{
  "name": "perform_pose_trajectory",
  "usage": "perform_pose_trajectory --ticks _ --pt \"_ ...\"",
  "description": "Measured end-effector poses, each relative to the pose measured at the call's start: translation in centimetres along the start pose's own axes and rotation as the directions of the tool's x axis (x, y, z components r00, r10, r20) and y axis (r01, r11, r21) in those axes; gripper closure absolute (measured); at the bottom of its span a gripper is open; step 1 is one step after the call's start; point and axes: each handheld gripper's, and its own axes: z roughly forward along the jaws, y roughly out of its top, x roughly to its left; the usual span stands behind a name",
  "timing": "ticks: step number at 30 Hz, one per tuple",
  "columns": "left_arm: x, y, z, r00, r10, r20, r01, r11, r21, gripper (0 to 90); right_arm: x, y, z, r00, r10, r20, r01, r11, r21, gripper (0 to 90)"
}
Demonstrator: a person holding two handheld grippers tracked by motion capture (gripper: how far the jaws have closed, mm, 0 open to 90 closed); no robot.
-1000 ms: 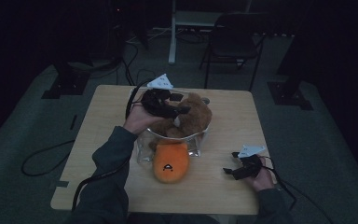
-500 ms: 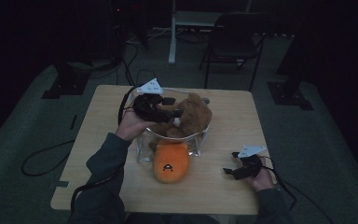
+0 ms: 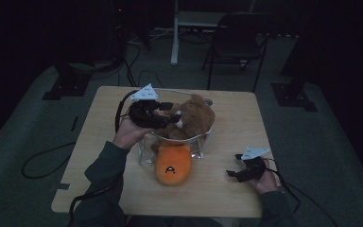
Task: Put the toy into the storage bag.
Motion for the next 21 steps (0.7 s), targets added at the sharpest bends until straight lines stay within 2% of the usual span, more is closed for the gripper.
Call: perform_pose_trajectory --ticks 14,21 --pt "-0.8 -1.2 -1.0 0.9997 -0.005 0.022 0.004 1.0 0.009 41.6 0.0 0.0 0.0 1.0 0.0 0.0 0.0 1.0 0.0 14.6" --pt "-1.1 -1.8 -1.3 0.9998 -0.002 0.017 0.002 0.9999 0.017 42.7 0.0 0.0 0.0 1.0 0.0 0.0 0.0 1.0 0.0 14.6"
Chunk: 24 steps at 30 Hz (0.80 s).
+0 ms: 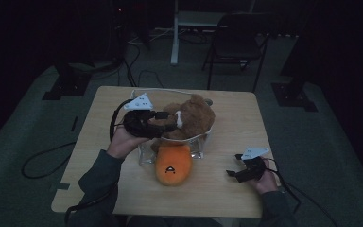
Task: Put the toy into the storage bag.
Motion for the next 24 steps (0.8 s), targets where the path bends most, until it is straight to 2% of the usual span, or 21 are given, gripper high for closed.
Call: perform_pose_trajectory --ticks 24 --pt "-1.5 -1.8 -1.4 0.9999 0.013 0.001 -0.013 0.9999 -0.002 43.7 0.0 0.0 0.0 1.0 0.002 -0.001 -0.002 1.0 0.0 14.6"
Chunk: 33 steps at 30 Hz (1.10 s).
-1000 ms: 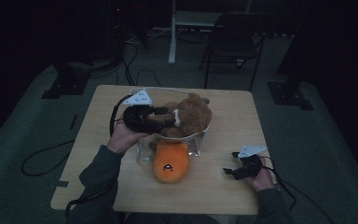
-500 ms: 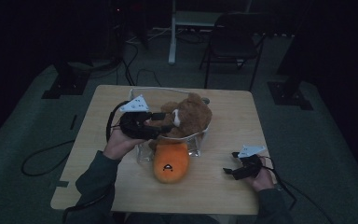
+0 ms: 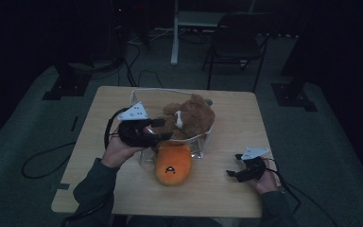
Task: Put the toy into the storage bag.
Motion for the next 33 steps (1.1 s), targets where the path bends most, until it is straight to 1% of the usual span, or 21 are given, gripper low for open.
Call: perform_pose_trajectory --ticks 8,9,17,27,33 --pt "-0.3 -0.7 0.2 1.0 -0.003 0.003 0.003 1.0 0.005 43.7 0.0 0.0 0.0 1.0 0.002 0.001 -0.002 1.0 0.0 14.6" --pt "-0.3 -0.8 0.2 1.0 0.001 0.002 -0.001 1.0 0.009 43.7 0.0 0.0 0.0 1.0 0.001 0.002 -0.001 1.0 -0.001 14.7" --pt "-0.4 -1.4 0.2 1.0 -0.005 0.0 0.005 0.9999 0.014 43.7 0.0 0.0 0.0 1.0 0.001 0.002 -0.001 1.0 0.0 14.6" --pt "-0.4 -2.5 0.4 0.9995 -0.027 0.015 0.027 0.9994 0.022 43.5 0.0 0.0 0.0 1.0 0.001 0.001 -0.001 1.0 0.0 14.6" --pt "-0.4 -3.0 0.6 0.9992 -0.037 0.017 0.037 0.999 0.027 43.5 0.0 0.0 0.0 1.0 0.0 0.003 0.0 1.0 0.0 14.6"
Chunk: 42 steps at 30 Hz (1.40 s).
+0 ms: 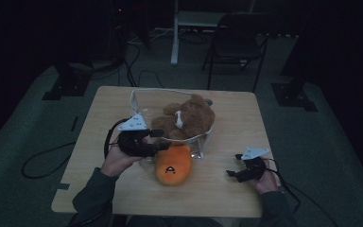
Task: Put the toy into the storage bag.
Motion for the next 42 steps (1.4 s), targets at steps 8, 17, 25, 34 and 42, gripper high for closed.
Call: perform_pose_trajectory --ticks 8,17,25,34,42 --pt "0.1 -0.7 0.2 0.9999 -0.011 0.0 0.011 0.9999 0.008 43.5 0.0 0.0 0.0 1.0 0.001 0.0 -0.001 1.0 0.0 14.6" --pt "0.3 -1.6 0.6 0.9995 -0.03 0.005 0.03 0.9994 0.019 43.2 0.0 0.0 0.0 1.0 0.0 0.0 0.0 1.0 0.001 14.6" --pt "0.5 -2.3 0.8 0.999 -0.041 0.016 0.04 0.9991 0.013 43.2 0.0 0.0 0.0 1.0 0.001 0.0 -0.001 1.0 0.001 14.6" --pt "0.7 -3.2 1.2 0.9985 -0.054 0.013 0.054 0.9982 0.026 43.3 0.0 0.0 0.0 1.0 0.001 0.0 -0.001 1.0 0.0 14.6" --pt "0.7 -3.9 1.4 0.9985 -0.053 0.014 0.052 0.998 0.034 43.4 0.0 0.0 0.0 1.0 -0.001 0.0 0.001 1.0 -0.002 14.6"
